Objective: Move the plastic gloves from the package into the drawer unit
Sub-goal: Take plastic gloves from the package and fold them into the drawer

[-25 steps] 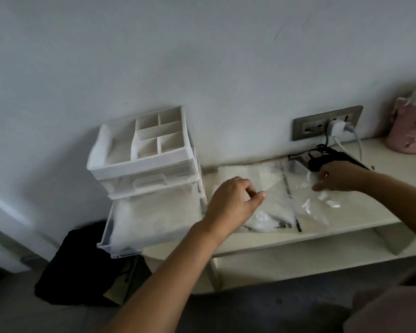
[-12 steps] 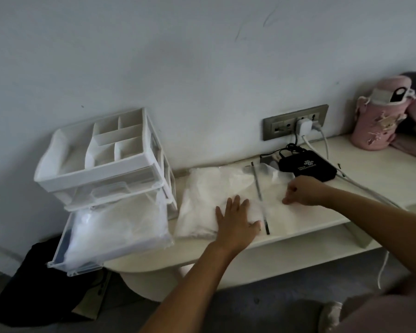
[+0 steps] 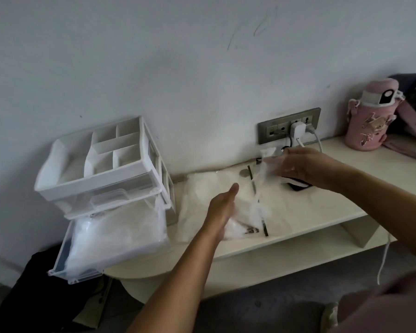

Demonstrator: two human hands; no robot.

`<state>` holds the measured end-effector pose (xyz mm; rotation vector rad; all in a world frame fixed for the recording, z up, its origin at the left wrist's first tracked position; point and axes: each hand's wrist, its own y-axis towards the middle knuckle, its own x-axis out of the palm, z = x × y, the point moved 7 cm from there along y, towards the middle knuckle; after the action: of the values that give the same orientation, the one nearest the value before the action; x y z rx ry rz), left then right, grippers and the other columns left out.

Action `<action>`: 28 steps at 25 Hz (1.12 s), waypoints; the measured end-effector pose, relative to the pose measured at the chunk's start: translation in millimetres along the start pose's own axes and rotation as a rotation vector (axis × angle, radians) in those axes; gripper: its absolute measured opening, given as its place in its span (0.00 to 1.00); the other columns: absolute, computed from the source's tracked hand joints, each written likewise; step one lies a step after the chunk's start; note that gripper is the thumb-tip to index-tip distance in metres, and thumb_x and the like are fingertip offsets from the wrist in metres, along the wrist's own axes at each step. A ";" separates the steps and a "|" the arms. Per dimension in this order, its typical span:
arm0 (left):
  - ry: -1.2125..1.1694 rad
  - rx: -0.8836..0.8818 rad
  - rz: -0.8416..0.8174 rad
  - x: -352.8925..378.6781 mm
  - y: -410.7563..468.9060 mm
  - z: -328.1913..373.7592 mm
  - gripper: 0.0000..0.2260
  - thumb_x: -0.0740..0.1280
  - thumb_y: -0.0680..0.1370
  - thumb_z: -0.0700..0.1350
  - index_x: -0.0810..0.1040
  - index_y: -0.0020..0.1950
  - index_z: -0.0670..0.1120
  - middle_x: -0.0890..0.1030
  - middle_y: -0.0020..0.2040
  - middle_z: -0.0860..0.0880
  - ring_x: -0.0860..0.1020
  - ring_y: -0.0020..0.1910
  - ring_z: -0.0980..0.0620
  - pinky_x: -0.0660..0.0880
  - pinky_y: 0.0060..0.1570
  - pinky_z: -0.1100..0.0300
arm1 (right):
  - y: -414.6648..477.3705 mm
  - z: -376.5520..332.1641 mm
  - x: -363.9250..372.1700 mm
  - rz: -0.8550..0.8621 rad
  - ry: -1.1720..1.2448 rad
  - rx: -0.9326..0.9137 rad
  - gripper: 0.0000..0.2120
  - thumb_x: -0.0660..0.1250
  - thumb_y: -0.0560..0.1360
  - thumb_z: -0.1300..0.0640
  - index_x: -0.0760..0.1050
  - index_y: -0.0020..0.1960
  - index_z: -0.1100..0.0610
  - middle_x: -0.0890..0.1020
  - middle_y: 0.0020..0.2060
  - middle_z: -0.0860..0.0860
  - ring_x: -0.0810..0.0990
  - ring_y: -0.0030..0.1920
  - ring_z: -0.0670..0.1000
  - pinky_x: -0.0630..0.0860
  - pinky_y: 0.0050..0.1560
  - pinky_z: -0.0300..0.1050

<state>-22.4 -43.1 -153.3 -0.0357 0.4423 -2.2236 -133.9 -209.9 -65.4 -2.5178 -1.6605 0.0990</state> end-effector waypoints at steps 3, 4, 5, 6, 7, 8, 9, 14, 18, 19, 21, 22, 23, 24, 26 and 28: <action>-0.496 -0.286 -0.186 19.6 -6.3 -6.5 0.34 0.63 0.75 0.63 0.68 0.67 0.35 0.76 0.55 0.42 0.76 0.56 0.46 0.73 0.57 0.55 | -11.1 -17.2 17.0 -0.143 0.272 -0.053 0.13 0.56 0.76 0.64 0.72 0.35 0.59 0.79 0.61 0.56 0.80 0.57 0.54 0.79 0.55 0.43; -0.541 -0.336 -0.245 27.4 -10.8 -7.0 0.39 0.62 0.74 0.65 0.64 0.69 0.33 0.76 0.59 0.39 0.75 0.61 0.42 0.70 0.63 0.51 | -15.1 -22.4 22.7 -0.189 0.294 -0.073 0.12 0.59 0.74 0.62 0.73 0.32 0.56 0.78 0.62 0.55 0.80 0.58 0.54 0.77 0.56 0.44; -0.549 -0.361 -0.299 34.0 -16.4 -6.2 0.42 0.61 0.73 0.68 0.63 0.70 0.33 0.77 0.61 0.38 0.75 0.61 0.41 0.68 0.66 0.48 | -19.3 -26.6 28.1 -0.224 0.307 -0.087 0.10 0.62 0.70 0.60 0.75 0.30 0.54 0.78 0.63 0.54 0.78 0.61 0.54 0.74 0.59 0.47; -0.563 -0.358 -0.351 39.6 -22.2 -3.1 0.42 0.60 0.72 0.69 0.64 0.70 0.34 0.78 0.60 0.38 0.76 0.60 0.41 0.66 0.67 0.47 | -22.6 -31.1 31.4 -0.242 0.326 -0.103 0.08 0.65 0.67 0.58 0.75 0.29 0.53 0.77 0.63 0.54 0.77 0.63 0.54 0.71 0.63 0.49; -0.605 -0.340 -0.395 44.0 -27.5 2.0 0.41 0.59 0.72 0.70 0.67 0.68 0.36 0.79 0.58 0.39 0.77 0.59 0.42 0.64 0.68 0.46 | -25.3 -35.1 33.6 -0.248 0.341 -0.120 0.08 0.67 0.66 0.57 0.75 0.28 0.53 0.77 0.64 0.54 0.76 0.64 0.55 0.68 0.65 0.51; -0.673 -0.309 -0.422 44.8 -29.1 7.1 0.38 0.59 0.72 0.69 0.71 0.64 0.37 0.80 0.56 0.40 0.78 0.58 0.44 0.63 0.69 0.45 | -27.1 -37.1 34.3 -0.230 0.348 -0.130 0.08 0.65 0.66 0.57 0.74 0.28 0.53 0.77 0.64 0.54 0.76 0.64 0.55 0.67 0.66 0.53; -0.744 -0.277 -0.438 42.6 -30.6 13.3 0.34 0.61 0.71 0.68 0.74 0.60 0.39 0.81 0.54 0.41 0.79 0.56 0.45 0.64 0.69 0.45 | -27.5 -37.1 34.9 -0.212 0.351 -0.135 0.08 0.62 0.68 0.58 0.73 0.29 0.54 0.77 0.64 0.55 0.76 0.64 0.55 0.66 0.67 0.54; -0.773 -0.305 -0.514 26.4 -44.1 29.1 0.32 0.67 0.69 0.64 0.76 0.57 0.36 0.81 0.48 0.42 0.81 0.46 0.47 0.74 0.59 0.49 | -25.4 -36.1 46.3 -0.226 0.438 -0.118 0.07 0.68 0.62 0.59 0.71 0.28 0.55 0.77 0.63 0.56 0.75 0.64 0.56 0.67 0.63 0.50; -0.818 -0.381 -0.531 26.3 -57.0 18.4 0.40 0.68 0.68 0.65 0.69 0.65 0.35 0.80 0.54 0.37 0.77 0.58 0.41 0.63 0.68 0.42 | -31.4 -45.1 77.3 -0.248 0.517 -0.125 0.16 0.54 0.66 0.62 0.70 0.22 0.53 0.77 0.64 0.57 0.76 0.63 0.56 0.75 0.60 0.49; -0.860 -0.349 -0.541 24.5 -58.1 20.8 0.41 0.67 0.67 0.66 0.69 0.67 0.36 0.79 0.56 0.38 0.76 0.61 0.42 0.59 0.69 0.39 | -31.7 -47.4 86.3 -0.272 0.523 -0.135 0.16 0.52 0.67 0.63 0.69 0.23 0.53 0.76 0.64 0.57 0.76 0.64 0.57 0.76 0.60 0.49; -0.903 -0.244 -0.537 16.5 -57.9 30.6 0.40 0.65 0.67 0.66 0.70 0.69 0.39 0.79 0.58 0.42 0.74 0.63 0.45 0.55 0.69 0.36 | -29.1 -48.5 98.4 -0.329 0.589 -0.130 0.12 0.53 0.66 0.62 0.67 0.26 0.55 0.75 0.65 0.58 0.75 0.64 0.59 0.76 0.60 0.49; -0.921 -0.194 -0.509 8.4 -55.2 33.6 0.38 0.66 0.67 0.66 0.71 0.68 0.41 0.79 0.58 0.44 0.75 0.62 0.46 0.55 0.69 0.35 | -27.0 -49.2 103.8 -0.357 0.651 -0.116 0.09 0.55 0.66 0.63 0.67 0.28 0.57 0.75 0.65 0.59 0.75 0.64 0.60 0.76 0.59 0.50; -0.936 -0.156 -0.472 -1.4 -53.6 36.3 0.35 0.67 0.66 0.64 0.74 0.65 0.43 0.80 0.56 0.45 0.76 0.60 0.47 0.57 0.69 0.35 | -25.2 -50.3 108.3 -0.377 0.696 -0.114 0.05 0.58 0.64 0.63 0.67 0.29 0.58 0.76 0.64 0.61 0.75 0.64 0.62 0.77 0.58 0.51; -0.950 -0.125 -0.429 -13.3 -52.1 37.5 0.30 0.70 0.65 0.62 0.76 0.60 0.44 0.82 0.52 0.45 0.78 0.56 0.48 0.59 0.69 0.37 | -24.7 -52.2 113.6 -0.385 0.714 -0.117 0.04 0.61 0.61 0.62 0.68 0.29 0.58 0.77 0.61 0.61 0.75 0.64 0.62 0.77 0.58 0.51; -0.975 -0.047 -0.384 -38.1 -55.9 44.2 0.22 0.77 0.62 0.55 0.81 0.52 0.46 0.83 0.48 0.45 0.82 0.50 0.48 0.69 0.64 0.43 | -23.9 -54.4 122.5 -0.394 0.690 -0.136 0.05 0.64 0.58 0.61 0.68 0.26 0.56 0.80 0.58 0.61 0.75 0.64 0.62 0.77 0.58 0.51; -0.977 0.029 -0.315 -65.0 -61.8 52.1 0.13 0.76 0.64 0.49 0.84 0.43 0.44 0.84 0.44 0.45 0.84 0.42 0.50 0.79 0.51 0.50 | -23.0 -56.6 133.0 -0.392 0.678 -0.143 0.06 0.64 0.58 0.60 0.68 0.24 0.54 0.77 0.62 0.61 0.74 0.64 0.62 0.76 0.59 0.50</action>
<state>-17.8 26.2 -76.2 -1.1804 -0.1531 -2.1934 -95.4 -82.5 -4.4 -1.9092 -1.8214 -0.8293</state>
